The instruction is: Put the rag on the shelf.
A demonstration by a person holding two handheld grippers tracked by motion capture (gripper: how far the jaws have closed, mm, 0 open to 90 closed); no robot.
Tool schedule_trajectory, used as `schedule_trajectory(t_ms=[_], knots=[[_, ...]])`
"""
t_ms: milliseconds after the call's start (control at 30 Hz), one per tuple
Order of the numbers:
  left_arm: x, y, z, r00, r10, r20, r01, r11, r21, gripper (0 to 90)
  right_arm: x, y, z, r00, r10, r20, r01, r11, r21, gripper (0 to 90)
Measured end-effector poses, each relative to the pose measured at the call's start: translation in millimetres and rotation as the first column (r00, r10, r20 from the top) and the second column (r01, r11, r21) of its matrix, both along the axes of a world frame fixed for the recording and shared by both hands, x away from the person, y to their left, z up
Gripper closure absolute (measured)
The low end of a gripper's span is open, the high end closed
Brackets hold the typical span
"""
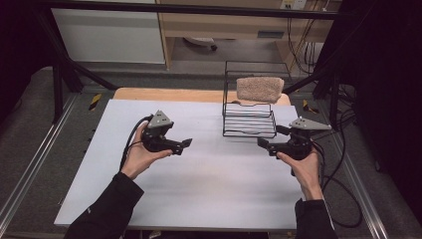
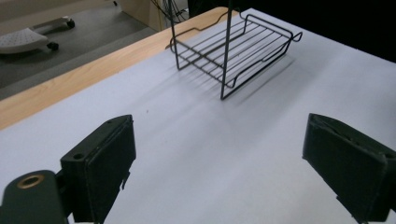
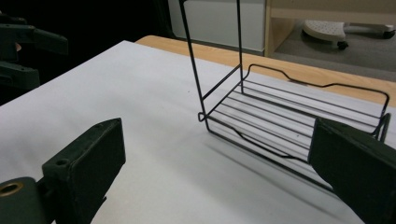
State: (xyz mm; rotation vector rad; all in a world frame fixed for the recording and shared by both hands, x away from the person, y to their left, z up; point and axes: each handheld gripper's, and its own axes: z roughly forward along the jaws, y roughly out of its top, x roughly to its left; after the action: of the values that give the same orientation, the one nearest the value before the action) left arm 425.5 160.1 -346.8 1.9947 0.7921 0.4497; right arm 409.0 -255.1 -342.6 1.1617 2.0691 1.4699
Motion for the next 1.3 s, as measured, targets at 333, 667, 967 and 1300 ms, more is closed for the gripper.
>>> schedule_trajectory(t_ms=[333,667,967,1300], knots=[[-20.8,28.4,-32.0,0.9989,0.031,-0.035,-0.032,0.9995,-0.002,9.3,-9.7,5.1,-15.9,0.9997,0.016,-0.021,-0.016,1.0,-0.026,2.8],[-36.4,55.2,-55.0,0.9966,0.06,-0.056,-0.06,0.9982,-0.002,9.3,-19.6,1.9,-42.6,0.9975,0.028,-0.066,-0.029,0.999,-0.025,1.6],[-51.6,81.7,-73.9,0.9944,0.08,-0.069,-0.079,0.9968,0.015,9.5,-27.9,-1.2,-69.1,0.9927,0.052,-0.109,-0.057,0.998,-0.039,0.9],[-61.0,100.9,-86.8,0.9936,0.089,-0.07,-0.085,0.9951,0.05,9.1,-40.9,-7.8,-92.1,0.9885,0.063,-0.137,-0.074,0.994,-0.077,0.7]])
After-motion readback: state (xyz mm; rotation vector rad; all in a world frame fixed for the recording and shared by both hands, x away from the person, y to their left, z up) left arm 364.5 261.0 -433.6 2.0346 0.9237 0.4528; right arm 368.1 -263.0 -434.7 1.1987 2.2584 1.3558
